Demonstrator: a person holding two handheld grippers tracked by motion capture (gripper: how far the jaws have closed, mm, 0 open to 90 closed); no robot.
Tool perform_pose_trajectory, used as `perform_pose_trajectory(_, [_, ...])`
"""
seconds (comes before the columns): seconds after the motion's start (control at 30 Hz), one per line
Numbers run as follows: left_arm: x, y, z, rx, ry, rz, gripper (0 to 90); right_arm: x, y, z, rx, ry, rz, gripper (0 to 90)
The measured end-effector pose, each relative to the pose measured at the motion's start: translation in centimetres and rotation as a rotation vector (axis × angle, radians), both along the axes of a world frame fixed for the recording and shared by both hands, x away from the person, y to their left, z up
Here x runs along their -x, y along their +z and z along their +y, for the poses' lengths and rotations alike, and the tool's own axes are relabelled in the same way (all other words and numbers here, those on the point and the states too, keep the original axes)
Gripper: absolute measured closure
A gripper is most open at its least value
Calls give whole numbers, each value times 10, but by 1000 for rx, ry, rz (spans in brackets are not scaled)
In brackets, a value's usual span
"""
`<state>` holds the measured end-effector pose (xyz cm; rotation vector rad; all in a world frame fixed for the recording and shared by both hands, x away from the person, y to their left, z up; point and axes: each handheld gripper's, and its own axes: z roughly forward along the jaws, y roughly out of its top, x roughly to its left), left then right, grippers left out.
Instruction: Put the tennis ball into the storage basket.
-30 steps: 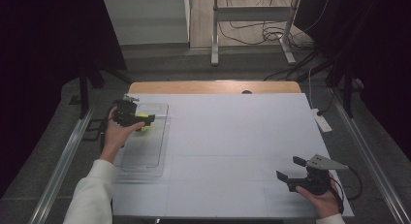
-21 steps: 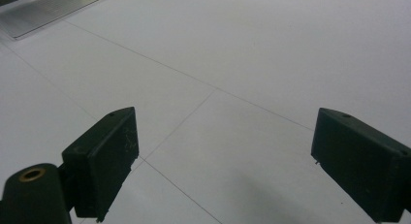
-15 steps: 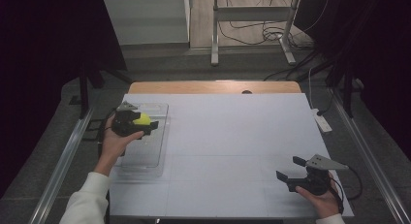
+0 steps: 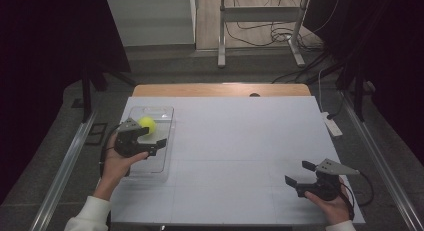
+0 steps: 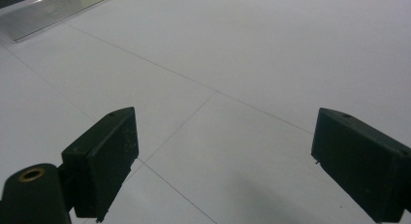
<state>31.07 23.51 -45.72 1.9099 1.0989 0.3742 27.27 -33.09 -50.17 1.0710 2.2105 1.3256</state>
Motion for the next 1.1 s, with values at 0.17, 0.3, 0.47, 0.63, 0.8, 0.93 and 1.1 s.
perform_pose_trajectory(0.17, [17, -3, -2, 19, -17, -16, 142, 0, 0, 0, -4, -1, -1, 96])
perform_pose_trajectory(0.3, [32, -10, -3, 21, -29, -16, 142, -1, 0, 0, -9, -2, -2, 96])
perform_pose_trajectory(0.47, [45, -18, -3, 19, -35, -19, 141, -1, 1, 0, -9, -1, -5, 96])
perform_pose_trajectory(0.63, [57, -26, -1, 25, -32, -17, 142, -2, 3, 1, -13, -1, -11, 96])
perform_pose_trajectory(0.8, [60, -28, -1, 29, -30, -19, 143, -2, 3, 2, -9, 2, -13, 96])
perform_pose_trajectory(0.93, [61, -31, -3, 27, -29, -20, 143, -3, 4, 3, -8, 5, -16, 96])
perform_pose_trajectory(1.1, [61, -31, -4, 28, -33, -20, 143, -3, 4, 2, -7, 3, -16, 96])
